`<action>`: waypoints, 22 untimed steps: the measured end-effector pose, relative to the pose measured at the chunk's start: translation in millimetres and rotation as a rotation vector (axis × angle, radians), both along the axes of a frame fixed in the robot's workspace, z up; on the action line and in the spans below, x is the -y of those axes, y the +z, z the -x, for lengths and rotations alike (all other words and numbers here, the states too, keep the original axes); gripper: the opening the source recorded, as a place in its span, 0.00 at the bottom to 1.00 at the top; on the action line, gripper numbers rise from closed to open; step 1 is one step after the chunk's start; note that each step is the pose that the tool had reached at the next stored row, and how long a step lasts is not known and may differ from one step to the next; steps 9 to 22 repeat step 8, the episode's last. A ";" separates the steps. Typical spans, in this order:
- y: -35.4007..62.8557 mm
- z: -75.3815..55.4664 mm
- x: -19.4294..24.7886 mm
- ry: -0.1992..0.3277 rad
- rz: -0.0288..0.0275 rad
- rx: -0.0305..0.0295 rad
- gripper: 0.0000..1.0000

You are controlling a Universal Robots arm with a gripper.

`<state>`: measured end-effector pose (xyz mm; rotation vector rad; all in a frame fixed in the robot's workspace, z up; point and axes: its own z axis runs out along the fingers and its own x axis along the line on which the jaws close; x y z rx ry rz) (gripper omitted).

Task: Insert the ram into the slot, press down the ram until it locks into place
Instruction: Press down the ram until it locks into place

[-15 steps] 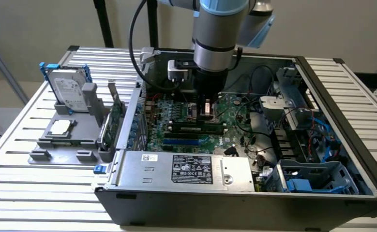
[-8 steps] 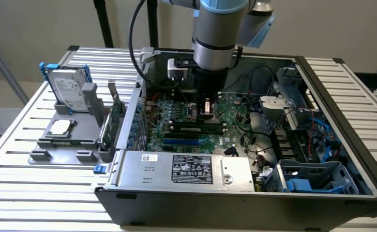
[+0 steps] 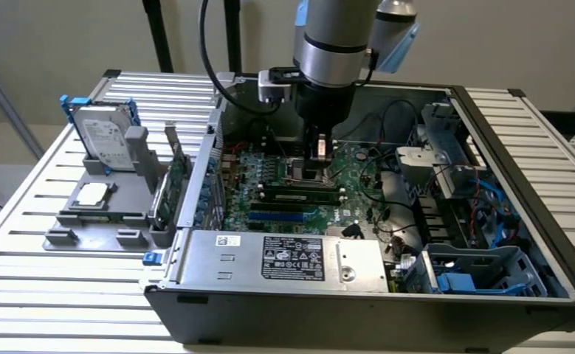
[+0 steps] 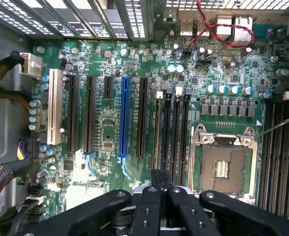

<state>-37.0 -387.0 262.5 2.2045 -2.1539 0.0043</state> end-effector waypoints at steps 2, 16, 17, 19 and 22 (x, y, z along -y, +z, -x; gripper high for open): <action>0.0 0.0 0.0 0.000 -0.0001 0.0000 0.11; 0.0 0.0 0.0 0.000 0.0000 0.0000 0.11; 0.0 0.0 0.0 0.000 0.0000 0.0000 0.11; 0.0 0.0 0.0 0.000 0.0000 0.0000 0.11; 0.0 0.0 0.0 0.000 0.0000 0.0000 0.11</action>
